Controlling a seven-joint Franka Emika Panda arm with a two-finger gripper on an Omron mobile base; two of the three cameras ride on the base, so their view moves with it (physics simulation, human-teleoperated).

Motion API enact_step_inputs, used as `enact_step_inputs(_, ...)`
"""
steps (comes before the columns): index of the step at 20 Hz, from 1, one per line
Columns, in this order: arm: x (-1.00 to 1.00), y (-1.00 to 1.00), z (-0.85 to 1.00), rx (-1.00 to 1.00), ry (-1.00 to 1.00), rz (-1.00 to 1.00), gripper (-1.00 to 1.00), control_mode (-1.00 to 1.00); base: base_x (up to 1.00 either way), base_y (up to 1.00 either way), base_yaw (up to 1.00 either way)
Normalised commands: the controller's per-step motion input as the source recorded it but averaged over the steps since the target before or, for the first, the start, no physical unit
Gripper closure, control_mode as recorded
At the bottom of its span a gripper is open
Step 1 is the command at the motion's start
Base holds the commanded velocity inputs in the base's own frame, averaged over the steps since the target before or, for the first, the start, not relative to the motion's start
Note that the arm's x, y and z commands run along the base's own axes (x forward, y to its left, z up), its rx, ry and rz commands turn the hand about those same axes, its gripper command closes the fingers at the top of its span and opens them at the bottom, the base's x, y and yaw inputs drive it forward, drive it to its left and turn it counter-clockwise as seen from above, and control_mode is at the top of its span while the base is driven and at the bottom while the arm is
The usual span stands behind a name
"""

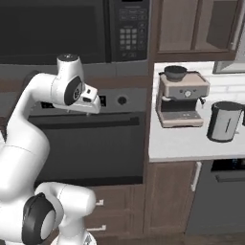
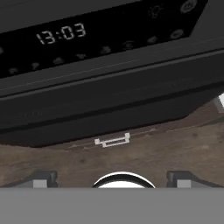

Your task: Navigate to the sink.

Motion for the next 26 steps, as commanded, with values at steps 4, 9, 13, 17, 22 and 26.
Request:
enact_step_inputs(4,0.0,0.0,0.0,0.0,0.0,0.0,-1.0,1.0,0.0,0.14,-0.49)
enact_step_inputs(9,0.0,0.0,0.0,0.0,0.0,0.0,-1.0,1.0,-0.01,0.06,-0.61)
enact_step_inputs(13,0.0,0.0,0.0,0.0,0.0,0.0,-1.0,1.0,-0.01,-0.06,-0.7)
enact_step_inputs(17,0.0,0.0,0.0,0.0,0.0,0.0,-1.0,1.0,0.0,-0.04,-0.76)
enact_step_inputs(22,0.0,0.0,0.0,0.0,0.0,0.0,-1.0,1.0,0.17,-0.02,-0.83)
enact_step_inputs(26,0.0,0.0,0.0,0.0,0.0,0.0,-1.0,1.0,0.6,0.0,-0.73)
